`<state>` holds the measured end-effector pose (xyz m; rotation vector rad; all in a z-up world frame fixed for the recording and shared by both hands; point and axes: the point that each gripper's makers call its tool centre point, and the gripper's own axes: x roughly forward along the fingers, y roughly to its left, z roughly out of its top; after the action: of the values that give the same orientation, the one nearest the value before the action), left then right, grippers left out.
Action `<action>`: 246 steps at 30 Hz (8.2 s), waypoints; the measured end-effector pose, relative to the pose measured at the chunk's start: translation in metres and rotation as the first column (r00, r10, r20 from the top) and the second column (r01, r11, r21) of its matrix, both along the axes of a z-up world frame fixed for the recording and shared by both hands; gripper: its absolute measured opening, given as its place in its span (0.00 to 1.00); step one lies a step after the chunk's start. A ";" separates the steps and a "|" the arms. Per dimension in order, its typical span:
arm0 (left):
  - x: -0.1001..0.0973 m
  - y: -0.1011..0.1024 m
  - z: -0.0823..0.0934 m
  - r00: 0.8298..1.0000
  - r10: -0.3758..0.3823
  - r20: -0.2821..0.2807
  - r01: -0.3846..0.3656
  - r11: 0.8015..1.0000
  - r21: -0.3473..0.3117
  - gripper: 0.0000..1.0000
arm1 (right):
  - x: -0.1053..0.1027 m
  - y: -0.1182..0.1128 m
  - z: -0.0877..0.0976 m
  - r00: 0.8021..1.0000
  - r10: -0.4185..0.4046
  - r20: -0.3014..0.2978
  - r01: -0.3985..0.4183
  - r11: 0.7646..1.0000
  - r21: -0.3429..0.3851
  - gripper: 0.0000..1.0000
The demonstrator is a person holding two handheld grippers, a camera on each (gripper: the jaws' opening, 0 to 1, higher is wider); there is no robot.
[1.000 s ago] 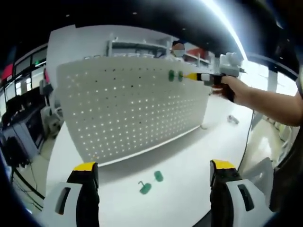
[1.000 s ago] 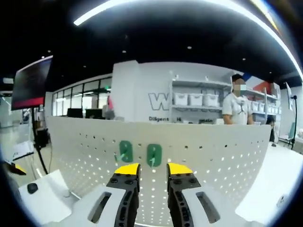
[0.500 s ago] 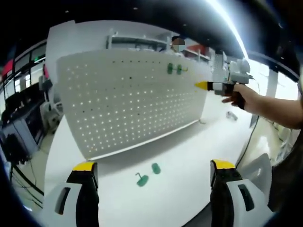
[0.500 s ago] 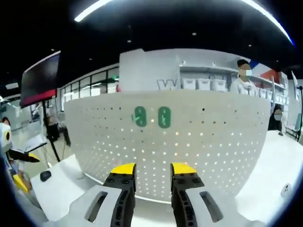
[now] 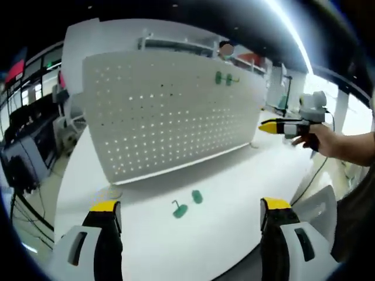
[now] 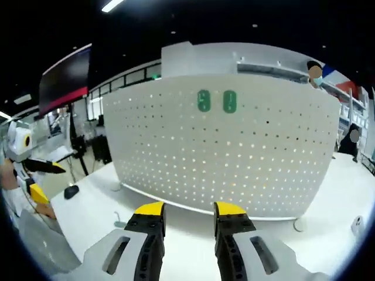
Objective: Insert the hook assembly into the mounting plate slot until the hook locks in place.
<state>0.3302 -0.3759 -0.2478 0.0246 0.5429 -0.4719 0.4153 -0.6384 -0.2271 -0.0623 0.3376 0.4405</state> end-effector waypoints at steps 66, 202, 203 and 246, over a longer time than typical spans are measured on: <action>-0.034 -0.009 -0.082 0.953 -0.065 -0.294 0.054 0.998 -0.044 0.99 | 0.032 0.173 -0.164 0.718 0.597 -0.359 -0.679 0.715 -0.167 0.14; 0.022 -0.098 0.070 0.988 -0.152 -0.007 0.120 0.813 -0.570 0.03 | -0.064 0.166 0.084 0.978 0.147 0.146 -0.198 0.871 0.451 0.01; 0.022 -0.098 0.070 0.989 -0.149 -0.004 0.121 0.818 -0.562 0.03 | -0.064 0.167 0.085 0.978 0.150 0.142 -0.199 0.869 0.453 0.01; 0.029 -0.083 0.090 0.957 -0.168 0.238 0.208 0.966 -0.154 0.02 | -0.068 0.173 0.091 0.939 0.331 0.096 -0.330 0.784 0.527 0.08</action>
<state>0.3588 -0.4594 -0.1582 -0.0418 0.2759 -0.6944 0.3469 -0.4655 -0.1364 0.4375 0.1926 0.8758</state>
